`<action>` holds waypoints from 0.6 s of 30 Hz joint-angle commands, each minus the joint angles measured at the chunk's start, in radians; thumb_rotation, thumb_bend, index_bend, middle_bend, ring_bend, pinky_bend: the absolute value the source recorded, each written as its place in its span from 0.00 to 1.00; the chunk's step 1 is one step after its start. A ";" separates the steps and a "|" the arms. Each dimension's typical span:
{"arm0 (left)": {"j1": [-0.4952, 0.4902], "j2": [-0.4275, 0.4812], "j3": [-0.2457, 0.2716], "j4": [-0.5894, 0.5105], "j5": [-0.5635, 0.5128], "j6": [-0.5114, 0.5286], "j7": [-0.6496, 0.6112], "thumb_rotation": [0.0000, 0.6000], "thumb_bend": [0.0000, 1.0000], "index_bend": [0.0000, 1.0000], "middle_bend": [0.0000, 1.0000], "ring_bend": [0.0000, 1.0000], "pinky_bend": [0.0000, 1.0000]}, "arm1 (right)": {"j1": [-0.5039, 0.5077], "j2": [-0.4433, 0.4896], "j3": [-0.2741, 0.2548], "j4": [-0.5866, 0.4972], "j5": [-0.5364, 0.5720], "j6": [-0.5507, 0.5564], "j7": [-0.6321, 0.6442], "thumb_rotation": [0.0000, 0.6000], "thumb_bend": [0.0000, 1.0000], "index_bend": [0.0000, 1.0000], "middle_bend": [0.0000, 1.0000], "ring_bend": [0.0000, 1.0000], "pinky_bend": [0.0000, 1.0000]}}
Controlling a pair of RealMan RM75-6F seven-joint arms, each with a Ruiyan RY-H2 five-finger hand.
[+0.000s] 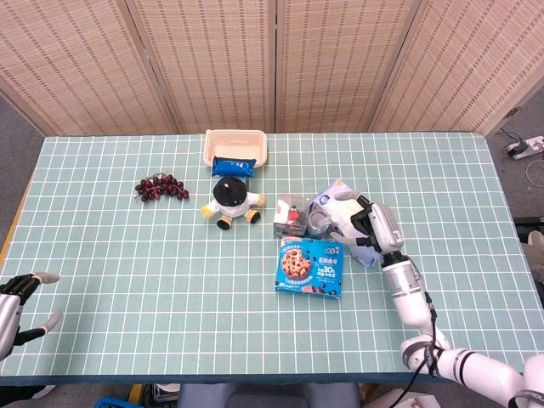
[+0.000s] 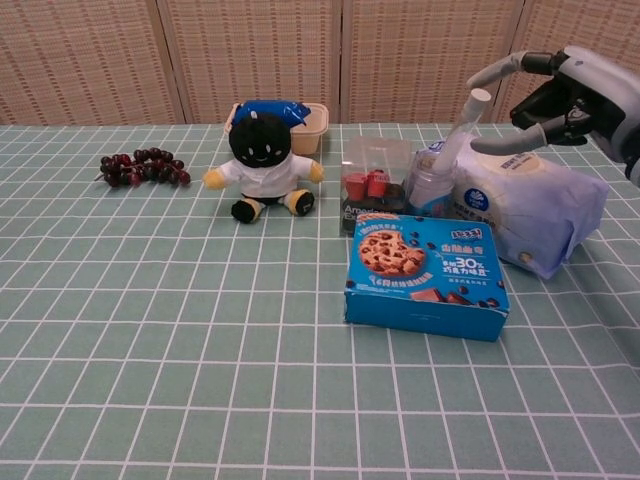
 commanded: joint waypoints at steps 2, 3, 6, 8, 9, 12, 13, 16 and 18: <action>-0.002 -0.001 0.001 0.001 -0.001 -0.004 0.003 1.00 0.24 0.40 0.35 0.33 0.44 | -0.034 0.066 -0.018 -0.065 -0.021 0.041 -0.078 1.00 0.03 0.22 1.00 1.00 1.00; -0.002 -0.002 0.001 0.001 -0.001 -0.005 0.005 1.00 0.24 0.40 0.35 0.33 0.44 | -0.043 0.083 -0.023 -0.083 -0.023 0.049 -0.104 1.00 0.03 0.21 1.00 1.00 1.00; -0.004 -0.004 0.000 0.002 -0.004 -0.010 0.012 1.00 0.24 0.40 0.35 0.33 0.44 | -0.075 0.152 -0.042 -0.159 -0.014 0.065 -0.216 1.00 0.00 0.10 0.96 1.00 1.00; -0.006 -0.006 0.000 0.003 -0.007 -0.014 0.017 1.00 0.24 0.40 0.35 0.33 0.44 | -0.101 0.212 -0.062 -0.227 -0.009 0.073 -0.299 1.00 0.00 0.03 0.90 0.99 1.00; -0.006 -0.007 0.000 0.003 -0.008 -0.015 0.019 1.00 0.24 0.40 0.35 0.33 0.44 | -0.114 0.234 -0.069 -0.253 -0.008 0.085 -0.337 1.00 0.00 0.02 0.88 0.98 1.00; -0.008 -0.010 -0.001 0.004 -0.012 -0.019 0.024 1.00 0.24 0.40 0.35 0.33 0.44 | -0.159 0.301 -0.101 -0.331 -0.009 0.126 -0.462 1.00 0.00 0.01 0.80 0.92 1.00; -0.008 -0.011 -0.002 0.005 -0.013 -0.019 0.026 1.00 0.24 0.40 0.35 0.33 0.44 | -0.172 0.319 -0.110 -0.353 -0.013 0.140 -0.489 1.00 0.00 0.03 0.78 0.90 1.00; -0.009 -0.013 -0.003 0.006 -0.015 -0.020 0.031 1.00 0.24 0.40 0.35 0.33 0.44 | -0.218 0.363 -0.142 -0.400 -0.050 0.198 -0.540 1.00 0.00 0.29 0.73 0.83 0.98; -0.009 -0.014 -0.003 0.006 -0.017 -0.020 0.033 1.00 0.24 0.40 0.35 0.33 0.44 | -0.250 0.391 -0.170 -0.417 -0.073 0.227 -0.566 1.00 0.00 0.43 0.70 0.79 0.93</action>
